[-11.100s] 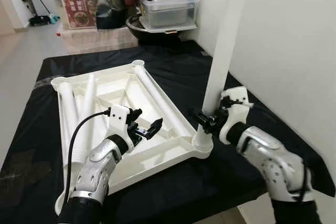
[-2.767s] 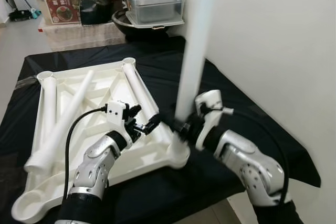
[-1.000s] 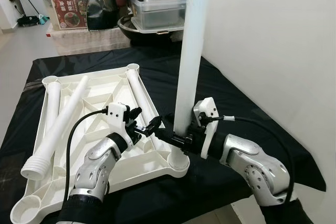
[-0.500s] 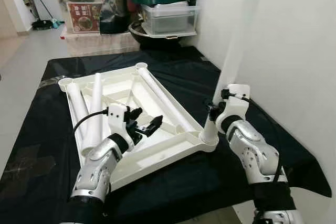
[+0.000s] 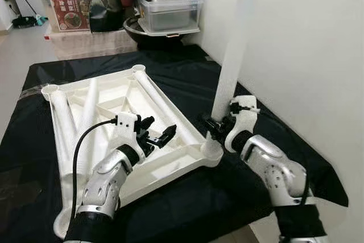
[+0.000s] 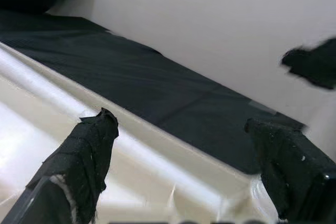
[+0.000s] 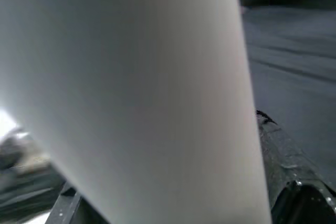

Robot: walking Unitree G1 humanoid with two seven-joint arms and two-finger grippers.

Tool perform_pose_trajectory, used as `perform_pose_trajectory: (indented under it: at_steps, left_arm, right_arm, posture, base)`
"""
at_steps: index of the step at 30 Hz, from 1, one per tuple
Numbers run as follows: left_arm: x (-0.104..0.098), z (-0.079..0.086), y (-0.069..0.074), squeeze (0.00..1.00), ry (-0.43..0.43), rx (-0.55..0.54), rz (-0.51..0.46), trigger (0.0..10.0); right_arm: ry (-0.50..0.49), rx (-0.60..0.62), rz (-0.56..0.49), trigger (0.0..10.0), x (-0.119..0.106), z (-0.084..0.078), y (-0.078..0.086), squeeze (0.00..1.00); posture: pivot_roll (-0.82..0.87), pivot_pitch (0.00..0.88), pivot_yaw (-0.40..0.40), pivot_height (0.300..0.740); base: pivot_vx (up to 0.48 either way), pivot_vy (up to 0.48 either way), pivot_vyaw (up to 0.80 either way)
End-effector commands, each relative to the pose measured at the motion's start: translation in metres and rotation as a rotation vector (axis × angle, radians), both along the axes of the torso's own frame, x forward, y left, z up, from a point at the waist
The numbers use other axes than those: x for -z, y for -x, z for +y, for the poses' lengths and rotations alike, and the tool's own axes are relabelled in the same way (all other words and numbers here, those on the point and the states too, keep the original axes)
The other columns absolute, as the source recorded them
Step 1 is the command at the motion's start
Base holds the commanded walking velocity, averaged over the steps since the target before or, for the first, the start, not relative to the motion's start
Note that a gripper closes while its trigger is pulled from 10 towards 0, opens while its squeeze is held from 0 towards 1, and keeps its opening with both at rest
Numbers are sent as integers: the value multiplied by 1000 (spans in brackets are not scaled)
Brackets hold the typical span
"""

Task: Building children table

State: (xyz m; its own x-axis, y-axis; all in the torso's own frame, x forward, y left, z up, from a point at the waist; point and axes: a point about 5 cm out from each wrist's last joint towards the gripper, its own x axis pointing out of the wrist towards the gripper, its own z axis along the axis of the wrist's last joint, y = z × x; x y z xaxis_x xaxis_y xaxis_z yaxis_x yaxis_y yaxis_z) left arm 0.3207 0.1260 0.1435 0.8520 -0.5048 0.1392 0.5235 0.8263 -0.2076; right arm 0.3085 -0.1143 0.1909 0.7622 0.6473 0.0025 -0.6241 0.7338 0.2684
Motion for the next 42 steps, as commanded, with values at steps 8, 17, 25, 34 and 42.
perform_pose_trajectory:
  at_steps: [8,17,25,34,42]
  left_arm:
    - [2,1,-1,0,-1,-3,11,10000]
    - [2,2,-1,0,-5,-2,14,10000]
    - [3,3,-1,0,-8,-3,15,10000]
    - [4,5,-1,0,-10,-2,16,10000]
    - [4,5,-1,0,-10,-2,16,10000]
  right_arm:
    - [65,-380,17,157,21,25,35,0]
    - [150,554,283,0,58,-35,-20,0]
    - [171,468,192,10000,49,-17,-7,0]
    - [28,104,24,10000,13,4,0,0]
    - [90,-275,-64,10000,6,10,24,0]
  posture:
    - [-84,0,-65,740]
    - [-82,0,-59,740]
    - [-91,0,-50,740]
    - [-87,0,-52,740]
    - [-90,0,-49,740]
  base:
    - [0,0,0]
    - [0,0,0]
    - [0,0,0]
    - [0,0,0]
    - [0,0,0]
